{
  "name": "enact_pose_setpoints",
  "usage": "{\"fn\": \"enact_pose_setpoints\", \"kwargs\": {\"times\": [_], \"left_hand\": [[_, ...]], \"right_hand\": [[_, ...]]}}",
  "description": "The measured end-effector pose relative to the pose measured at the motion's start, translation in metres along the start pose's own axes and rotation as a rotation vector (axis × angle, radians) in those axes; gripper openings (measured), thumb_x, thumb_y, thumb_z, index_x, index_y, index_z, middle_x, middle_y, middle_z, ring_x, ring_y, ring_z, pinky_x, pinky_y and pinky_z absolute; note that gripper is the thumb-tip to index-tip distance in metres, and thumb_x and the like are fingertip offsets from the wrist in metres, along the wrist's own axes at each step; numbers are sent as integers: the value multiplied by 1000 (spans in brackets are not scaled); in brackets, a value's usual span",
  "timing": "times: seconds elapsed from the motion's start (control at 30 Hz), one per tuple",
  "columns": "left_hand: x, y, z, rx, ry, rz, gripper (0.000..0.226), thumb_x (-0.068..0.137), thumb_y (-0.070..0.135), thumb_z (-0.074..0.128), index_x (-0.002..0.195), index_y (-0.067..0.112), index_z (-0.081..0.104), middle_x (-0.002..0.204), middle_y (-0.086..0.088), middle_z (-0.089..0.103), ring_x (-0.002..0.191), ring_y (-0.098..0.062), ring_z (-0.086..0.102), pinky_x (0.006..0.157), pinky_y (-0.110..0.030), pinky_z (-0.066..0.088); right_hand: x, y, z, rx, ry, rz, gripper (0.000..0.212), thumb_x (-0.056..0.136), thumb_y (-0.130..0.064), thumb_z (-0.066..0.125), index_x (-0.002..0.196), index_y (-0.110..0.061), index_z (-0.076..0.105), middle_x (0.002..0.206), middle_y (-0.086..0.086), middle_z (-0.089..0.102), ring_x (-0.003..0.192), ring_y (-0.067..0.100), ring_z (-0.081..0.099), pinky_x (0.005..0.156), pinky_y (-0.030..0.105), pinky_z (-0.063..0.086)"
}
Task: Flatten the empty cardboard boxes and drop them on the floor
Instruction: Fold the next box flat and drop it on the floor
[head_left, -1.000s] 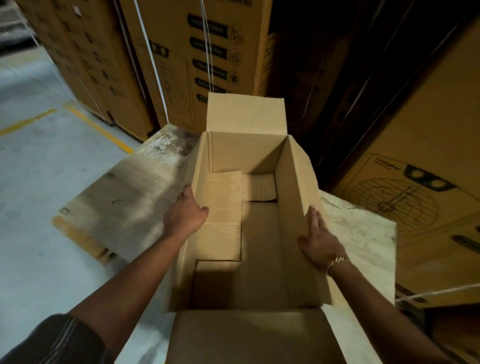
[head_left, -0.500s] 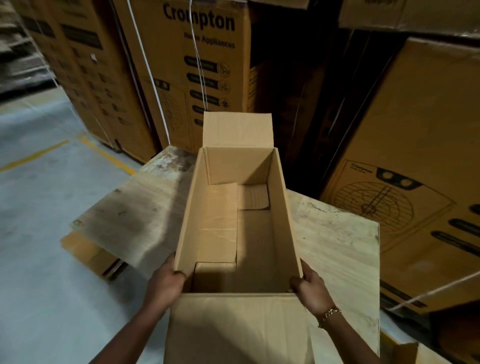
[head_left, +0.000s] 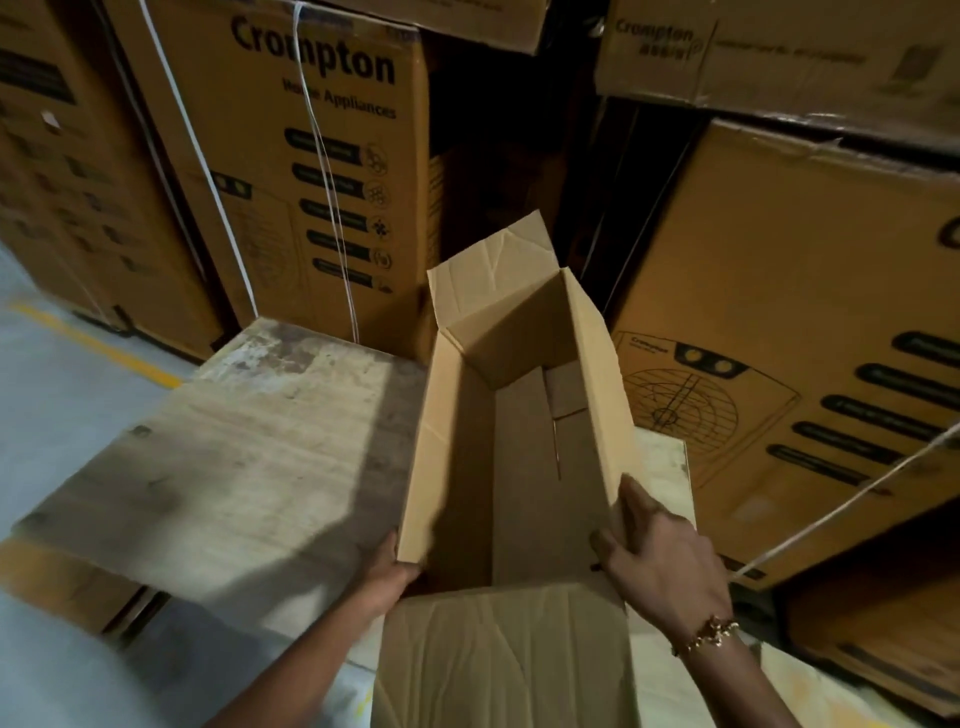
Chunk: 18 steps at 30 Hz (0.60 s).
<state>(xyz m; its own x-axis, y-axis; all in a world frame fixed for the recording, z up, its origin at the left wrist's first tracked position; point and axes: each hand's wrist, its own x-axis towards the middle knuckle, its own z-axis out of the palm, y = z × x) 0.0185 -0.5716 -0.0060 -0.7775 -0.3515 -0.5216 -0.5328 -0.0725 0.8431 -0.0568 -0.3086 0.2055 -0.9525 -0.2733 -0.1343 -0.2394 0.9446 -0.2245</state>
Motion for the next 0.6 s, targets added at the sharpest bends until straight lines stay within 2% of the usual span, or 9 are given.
{"fn": "enact_pose_setpoints", "kwargs": {"times": [0.07, 0.13, 0.2, 0.23, 0.3, 0.43, 0.47, 0.53, 0.6], "left_hand": [[22, -33, -30, 151, -64, -22, 72, 59, 43, 87, 124, 30, 59, 115, 1, 72, 102, -16, 68, 92, -37, 54], [6, -26, -54, 238, -25, 3, 60, 59, 63, 78, 113, 39, 64, 104, 11, 74, 98, -13, 69, 90, -43, 55], [-21, 1, -71, 243, 4, 92, 50, 72, 72, 63, 107, 36, 68, 97, 12, 74, 96, -15, 70, 86, -41, 55], [-36, 20, -76, 222, 1, 120, 57, 73, 78, 58, 107, 34, 70, 99, 13, 74, 101, -15, 69, 89, -39, 53], [-53, 40, -84, 110, -85, 96, 67, 74, 82, 57, 120, 34, 68, 116, 16, 71, 113, -8, 64, 103, -38, 46], [-73, 84, -83, -10, -281, 91, 59, 80, 72, 59, 123, 32, 69, 126, 7, 68, 123, -9, 58, 108, -33, 41], [-73, 91, -80, -15, -264, 130, 51, 85, 61, 61, 122, 26, 68, 125, 4, 68, 121, -9, 59, 103, -26, 44], [-75, 101, -83, -55, -213, 241, 30, 98, 18, 59, 127, 10, 57, 113, 2, 66, 100, -3, 64, 78, -9, 49], [-68, 105, -92, -128, -163, 235, 37, 93, -5, 57, 130, -3, 53, 92, 3, 72, 78, 1, 68, 66, -7, 48]], "right_hand": [[-6, -30, 1, -101, 52, -75, 70, 89, -70, 35, 149, -34, 28, 122, -3, 64, 92, 23, 66, 74, 33, 56], [-9, -61, 8, -159, 83, -138, 80, 86, -80, 19, 151, -33, 27, 148, -7, 48, 103, 25, 67, 77, 33, 56], [-10, -91, 18, -205, 82, -164, 85, 86, -80, 13, 153, -27, 23, 157, -7, 35, 109, 26, 65, 78, 34, 55], [-10, -104, 23, -220, 88, -170, 85, 87, -79, 12, 153, -25, 22, 157, -5, 35, 109, 26, 65, 77, 34, 55], [-11, -125, 27, -220, 110, -184, 84, 89, -78, 12, 151, -23, 26, 156, -2, 37, 108, 27, 66, 75, 35, 55], [-25, -163, 31, -159, 144, -314, 64, 93, -72, 17, 138, -35, 44, 151, -13, 42, 114, 21, 62, 80, 34, 53], [-28, -171, 35, -124, 155, -362, 58, 94, -69, 20, 132, -37, 49, 145, -15, 49, 111, 18, 63, 79, 34, 53], [-24, -174, 47, 26, 177, -416, 50, 93, -68, 27, 124, -41, 55, 127, -17, 62, 101, 14, 65, 75, 32, 55], [-15, -161, 57, 263, 188, -319, 52, 87, -68, 37, 124, -40, 60, 126, -18, 64, 103, 9, 64, 80, 31, 55]]}}
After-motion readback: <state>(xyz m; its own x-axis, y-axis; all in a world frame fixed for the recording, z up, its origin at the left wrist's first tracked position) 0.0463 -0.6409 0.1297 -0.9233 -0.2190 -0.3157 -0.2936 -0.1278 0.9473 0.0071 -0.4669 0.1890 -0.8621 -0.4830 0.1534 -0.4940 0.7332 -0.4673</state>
